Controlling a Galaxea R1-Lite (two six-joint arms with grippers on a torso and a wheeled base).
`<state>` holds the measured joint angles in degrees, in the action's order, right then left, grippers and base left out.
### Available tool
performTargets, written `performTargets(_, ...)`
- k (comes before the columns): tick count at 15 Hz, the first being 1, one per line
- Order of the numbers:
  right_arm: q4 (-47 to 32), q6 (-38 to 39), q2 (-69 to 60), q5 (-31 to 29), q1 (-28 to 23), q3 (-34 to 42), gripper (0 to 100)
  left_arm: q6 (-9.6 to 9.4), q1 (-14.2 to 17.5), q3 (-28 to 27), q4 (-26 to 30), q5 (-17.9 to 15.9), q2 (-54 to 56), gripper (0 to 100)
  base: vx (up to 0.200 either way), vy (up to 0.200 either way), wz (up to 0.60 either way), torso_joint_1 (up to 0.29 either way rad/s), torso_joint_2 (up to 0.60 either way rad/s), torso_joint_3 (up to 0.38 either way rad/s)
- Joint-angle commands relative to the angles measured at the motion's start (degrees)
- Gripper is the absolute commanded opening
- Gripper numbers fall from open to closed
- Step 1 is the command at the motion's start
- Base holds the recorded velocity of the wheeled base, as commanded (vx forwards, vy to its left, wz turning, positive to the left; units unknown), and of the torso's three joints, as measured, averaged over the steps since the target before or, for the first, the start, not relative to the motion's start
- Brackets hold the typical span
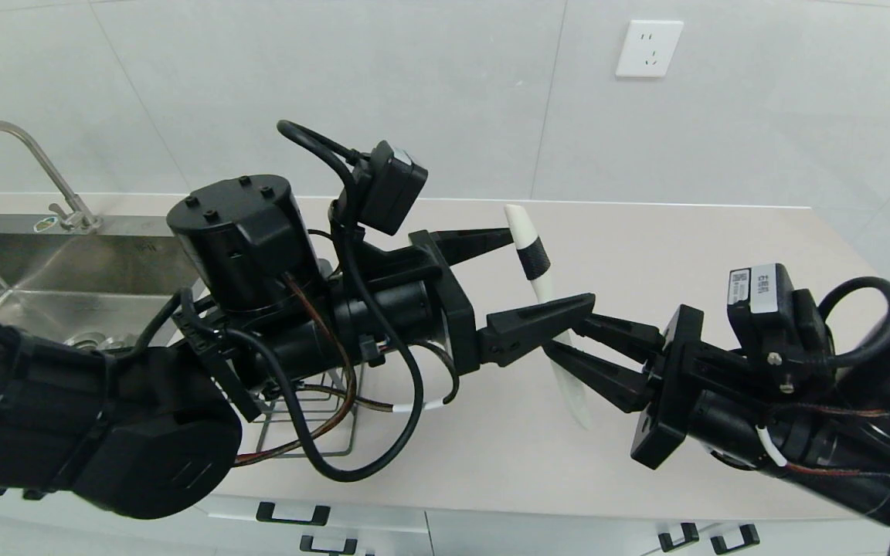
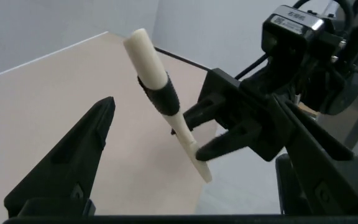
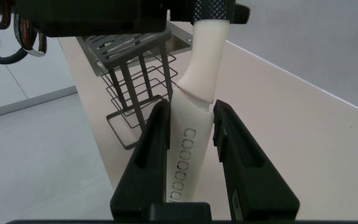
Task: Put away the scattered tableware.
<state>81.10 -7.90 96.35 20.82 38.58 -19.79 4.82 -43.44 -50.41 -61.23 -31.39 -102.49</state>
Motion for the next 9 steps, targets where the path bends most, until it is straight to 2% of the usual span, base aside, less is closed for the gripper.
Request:
performTargets(1,0.02,-0.01,-0.11,0.01,0.18,-0.17,0,0.11,0.02,-2.06,-0.20,1.51,-2.10,100,0.000,0.000,0.00,0.000,0.00,0.000)
performTargets(3,0.11,0.17,-0.20,0.01,0.18,-0.17,0,0.63,-0.33,-3.73,-2.31,1.60,-3.60,100,0.000,0.000,0.00,0.000,0.00,0.000)
performTargets(6,1.25,0.25,-0.47,0.01,0.18,-0.17,0,4.50,-1.92,-3.38,-6.18,1.68,-3.77,100,0.000,0.000,0.00,0.000,0.00,0.000)
performTargets(9,1.95,0.96,-0.64,0.01,0.18,-0.34,0,5.03,-2.53,-3.12,-7.06,1.68,-4.65,100,0.000,0.000,0.00,0.000,0.00,0.000)
